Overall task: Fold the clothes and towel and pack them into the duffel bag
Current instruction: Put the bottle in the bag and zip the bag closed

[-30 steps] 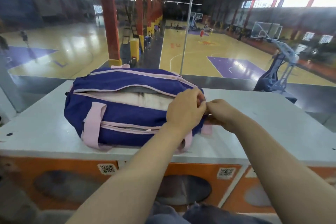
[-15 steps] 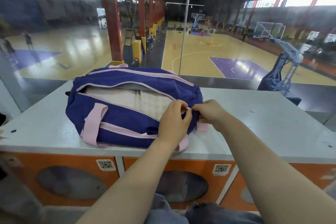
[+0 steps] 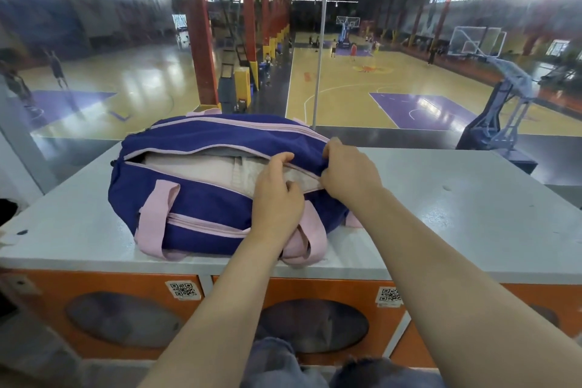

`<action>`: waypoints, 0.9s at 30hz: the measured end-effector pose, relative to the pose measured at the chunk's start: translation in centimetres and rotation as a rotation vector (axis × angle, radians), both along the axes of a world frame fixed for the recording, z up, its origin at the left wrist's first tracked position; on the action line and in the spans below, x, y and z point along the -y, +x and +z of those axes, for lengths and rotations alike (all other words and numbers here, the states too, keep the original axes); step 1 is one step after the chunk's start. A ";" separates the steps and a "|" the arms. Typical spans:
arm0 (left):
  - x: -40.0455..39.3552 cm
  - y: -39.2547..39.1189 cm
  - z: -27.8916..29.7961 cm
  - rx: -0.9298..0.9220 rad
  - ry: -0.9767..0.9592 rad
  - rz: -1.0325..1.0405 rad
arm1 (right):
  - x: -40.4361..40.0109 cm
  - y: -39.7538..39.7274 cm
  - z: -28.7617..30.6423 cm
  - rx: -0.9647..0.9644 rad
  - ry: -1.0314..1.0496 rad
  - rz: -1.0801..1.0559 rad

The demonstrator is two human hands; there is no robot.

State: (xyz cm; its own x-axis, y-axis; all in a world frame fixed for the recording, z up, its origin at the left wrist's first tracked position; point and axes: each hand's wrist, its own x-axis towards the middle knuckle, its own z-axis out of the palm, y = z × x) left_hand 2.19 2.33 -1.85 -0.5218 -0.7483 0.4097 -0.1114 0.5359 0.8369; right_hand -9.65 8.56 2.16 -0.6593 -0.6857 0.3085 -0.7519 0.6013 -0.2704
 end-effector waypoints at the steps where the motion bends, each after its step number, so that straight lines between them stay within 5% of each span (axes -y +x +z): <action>1: 0.2 0.0 0.3 -0.016 0.004 -0.023 | -0.3 -0.3 0.4 0.033 -0.028 -0.011; 6: 1.5 -0.6 3.6 -0.382 0.351 -0.211 | -1.6 -1.6 0.5 0.374 -0.176 0.099; 8: 1.2 -1.2 5.2 -0.506 0.432 -0.240 | -1.2 -0.9 -0.1 0.306 -0.053 0.094; 11: 1.2 -1.8 6.6 -0.592 0.463 -0.301 | -0.5 -0.7 0.3 0.155 -0.068 0.052; 17: 3.0 -2.7 7.1 -0.665 0.569 -0.280 | -1.3 -1.5 1.9 0.548 -0.328 0.234; 22: 1.8 -1.3 4.0 -0.546 0.416 -0.043 | -1.1 -1.6 1.4 0.642 -0.364 0.228; 27: 1.0 -0.6 1.2 -0.007 0.009 -0.046 | -0.9 -1.0 1.4 0.674 -0.389 0.219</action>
